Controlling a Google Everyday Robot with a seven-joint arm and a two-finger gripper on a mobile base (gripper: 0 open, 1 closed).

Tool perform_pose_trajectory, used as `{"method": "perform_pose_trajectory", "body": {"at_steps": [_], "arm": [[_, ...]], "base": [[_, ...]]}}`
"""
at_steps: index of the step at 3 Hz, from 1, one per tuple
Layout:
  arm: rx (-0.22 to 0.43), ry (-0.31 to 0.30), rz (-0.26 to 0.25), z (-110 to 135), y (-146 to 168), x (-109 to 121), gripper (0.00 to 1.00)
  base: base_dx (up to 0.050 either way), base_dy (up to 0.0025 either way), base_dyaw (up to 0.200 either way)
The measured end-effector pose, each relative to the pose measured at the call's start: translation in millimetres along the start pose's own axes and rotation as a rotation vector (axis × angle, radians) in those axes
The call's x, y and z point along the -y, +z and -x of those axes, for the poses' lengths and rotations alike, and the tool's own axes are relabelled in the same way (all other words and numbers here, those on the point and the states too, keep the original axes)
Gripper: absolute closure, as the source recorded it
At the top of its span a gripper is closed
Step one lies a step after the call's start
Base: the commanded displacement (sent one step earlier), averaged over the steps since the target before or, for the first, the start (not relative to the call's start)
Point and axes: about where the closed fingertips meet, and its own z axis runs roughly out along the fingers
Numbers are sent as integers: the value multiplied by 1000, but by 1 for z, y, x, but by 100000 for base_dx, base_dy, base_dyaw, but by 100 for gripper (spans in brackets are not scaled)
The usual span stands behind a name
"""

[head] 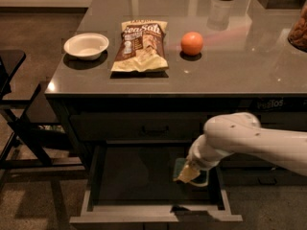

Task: Pick sponge from middle drawer and place on counter

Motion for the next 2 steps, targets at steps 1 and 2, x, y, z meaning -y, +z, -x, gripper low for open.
{"method": "perform_pose_trajectory", "body": {"at_steps": [1,2], "arm": [[1,43,-57,-16,-63,12,100],[-2,78,-110,-25,-119,23,100]], "base": [[0,0,0],[0,0,0]]}}
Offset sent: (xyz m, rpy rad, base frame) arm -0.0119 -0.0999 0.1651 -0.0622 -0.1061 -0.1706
